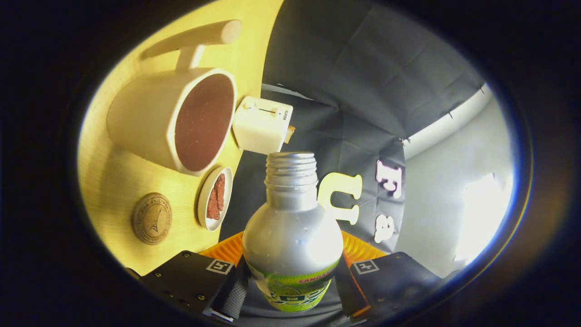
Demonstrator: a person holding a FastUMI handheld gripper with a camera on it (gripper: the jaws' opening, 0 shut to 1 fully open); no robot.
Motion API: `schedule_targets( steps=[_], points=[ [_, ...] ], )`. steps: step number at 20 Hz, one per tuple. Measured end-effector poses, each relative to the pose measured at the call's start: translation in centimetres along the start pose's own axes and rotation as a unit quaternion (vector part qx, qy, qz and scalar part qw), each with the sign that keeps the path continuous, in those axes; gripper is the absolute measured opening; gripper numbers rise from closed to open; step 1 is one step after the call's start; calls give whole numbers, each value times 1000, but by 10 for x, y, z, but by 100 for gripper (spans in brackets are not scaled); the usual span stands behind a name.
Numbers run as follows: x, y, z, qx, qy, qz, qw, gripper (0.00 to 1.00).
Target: Take the bottle from table, then pour the juice into the cup, finally place the bottle on the coaster
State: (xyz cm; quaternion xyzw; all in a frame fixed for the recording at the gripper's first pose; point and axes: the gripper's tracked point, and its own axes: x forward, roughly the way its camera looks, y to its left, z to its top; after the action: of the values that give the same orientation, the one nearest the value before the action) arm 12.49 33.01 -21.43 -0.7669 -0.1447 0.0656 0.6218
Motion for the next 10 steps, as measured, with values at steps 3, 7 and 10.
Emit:
schedule_targets(
  steps=[3, 7, 10],
  points=[
    [-4, 1, 0, 29, 7, 9, 1000, 80],
    [-3, 5, -3, 59, 20, 17, 998, 80],
    [-5, 8, -5, 87, 28, 28, 995, 80]
  ],
)
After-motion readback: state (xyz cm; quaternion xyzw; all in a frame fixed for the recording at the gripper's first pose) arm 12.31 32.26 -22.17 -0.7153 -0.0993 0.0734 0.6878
